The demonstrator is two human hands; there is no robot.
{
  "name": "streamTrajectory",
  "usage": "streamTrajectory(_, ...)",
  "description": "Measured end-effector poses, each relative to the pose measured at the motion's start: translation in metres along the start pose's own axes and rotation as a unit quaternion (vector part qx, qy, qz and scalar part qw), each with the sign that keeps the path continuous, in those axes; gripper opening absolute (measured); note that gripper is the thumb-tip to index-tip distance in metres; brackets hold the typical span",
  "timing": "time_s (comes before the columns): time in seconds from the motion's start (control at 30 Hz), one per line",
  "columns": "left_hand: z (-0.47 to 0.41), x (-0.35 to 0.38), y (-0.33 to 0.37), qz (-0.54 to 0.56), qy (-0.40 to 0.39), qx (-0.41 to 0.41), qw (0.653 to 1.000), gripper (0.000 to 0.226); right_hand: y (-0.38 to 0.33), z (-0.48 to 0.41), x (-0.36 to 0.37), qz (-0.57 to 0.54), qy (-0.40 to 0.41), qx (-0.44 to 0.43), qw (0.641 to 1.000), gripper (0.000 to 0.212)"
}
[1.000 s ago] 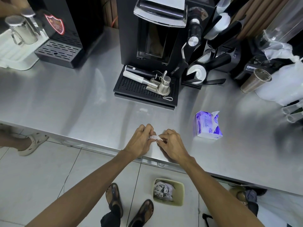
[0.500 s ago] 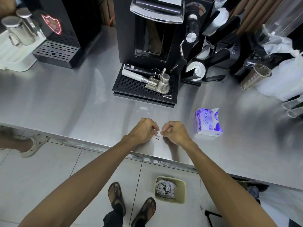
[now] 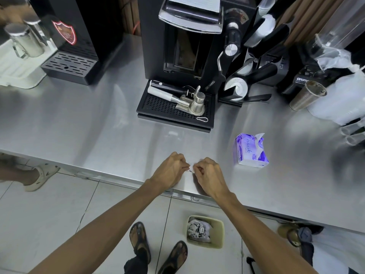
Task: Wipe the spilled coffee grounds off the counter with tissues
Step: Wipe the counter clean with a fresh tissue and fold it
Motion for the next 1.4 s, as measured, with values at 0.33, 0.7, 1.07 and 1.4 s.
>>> streamTrajectory(0.33,0.007,0.005,0.009,-0.026,-0.005,-0.048,0.998,0.014,-0.003,0.013,0.002,-0.020,0.006,0.016,1.000,0.014)
streamTrajectory(0.7,0.017,0.014,0.005,0.115,-0.017,-0.167,0.979,0.030,-0.004,0.024,0.005,-0.128,0.052,0.112,0.984,0.025)
streamTrajectory(1.07,0.000,0.020,-0.033,0.179,-0.080,-0.210,0.958,0.016,-0.001,0.012,-0.007,-0.074,-0.028,0.047,0.996,0.016)
streamTrajectory(1.4,-0.003,0.010,-0.010,0.078,-0.063,-0.052,0.994,0.008,-0.010,0.007,-0.008,-0.062,-0.042,-0.012,0.997,0.022)
Point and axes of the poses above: each hand's wrist, its own z-axis away from the middle knuckle, its own x-axis out of the palm, y = z × x, the point moved 10 cm from there along -z, towards the middle knuckle, and after that the axes turned 14 degrees about -y, right-handed, at the moved point
